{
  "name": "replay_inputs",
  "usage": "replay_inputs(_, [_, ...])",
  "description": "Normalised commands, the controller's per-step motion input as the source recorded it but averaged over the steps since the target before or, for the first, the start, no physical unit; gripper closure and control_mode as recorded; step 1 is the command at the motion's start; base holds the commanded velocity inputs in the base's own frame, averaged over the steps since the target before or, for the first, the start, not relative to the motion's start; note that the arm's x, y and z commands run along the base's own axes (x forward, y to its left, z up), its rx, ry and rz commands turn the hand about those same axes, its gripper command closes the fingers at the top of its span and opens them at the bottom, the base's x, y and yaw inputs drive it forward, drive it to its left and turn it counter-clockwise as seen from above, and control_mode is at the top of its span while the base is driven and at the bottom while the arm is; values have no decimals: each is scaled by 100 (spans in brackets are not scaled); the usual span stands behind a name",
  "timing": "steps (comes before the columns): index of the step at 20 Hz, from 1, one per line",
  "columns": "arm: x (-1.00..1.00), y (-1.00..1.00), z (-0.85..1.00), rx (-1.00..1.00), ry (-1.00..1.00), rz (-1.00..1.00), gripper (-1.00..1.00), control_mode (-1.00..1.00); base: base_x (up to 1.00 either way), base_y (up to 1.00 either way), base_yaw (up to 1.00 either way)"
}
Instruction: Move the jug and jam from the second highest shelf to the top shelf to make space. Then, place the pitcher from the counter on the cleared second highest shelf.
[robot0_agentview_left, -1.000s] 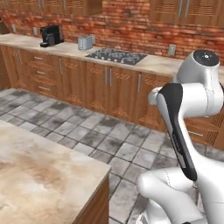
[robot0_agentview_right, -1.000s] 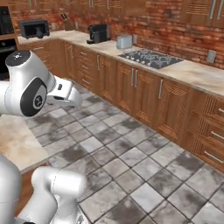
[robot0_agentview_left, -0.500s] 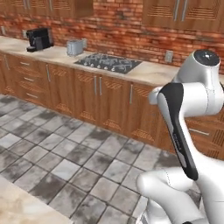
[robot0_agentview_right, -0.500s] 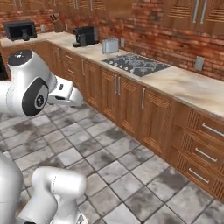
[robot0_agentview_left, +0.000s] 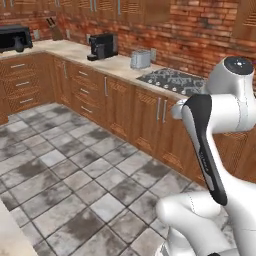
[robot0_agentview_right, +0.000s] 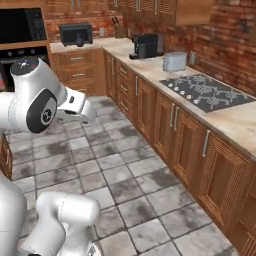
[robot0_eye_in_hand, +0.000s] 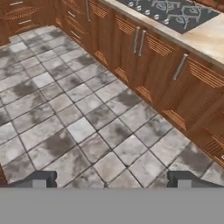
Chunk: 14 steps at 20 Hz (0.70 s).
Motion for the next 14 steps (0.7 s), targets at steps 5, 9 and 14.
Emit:
replay_inputs(5, [0, 0, 0, 0, 0, 0, -100, 100, 100, 0, 54])
replay_inputs(9, [0, 0, 0, 0, 0, 0, -100, 100, 100, -1, 52])
replay_inputs(14, [0, 0, 0, 0, 0, 0, -100, 100, 100, -28, 33])
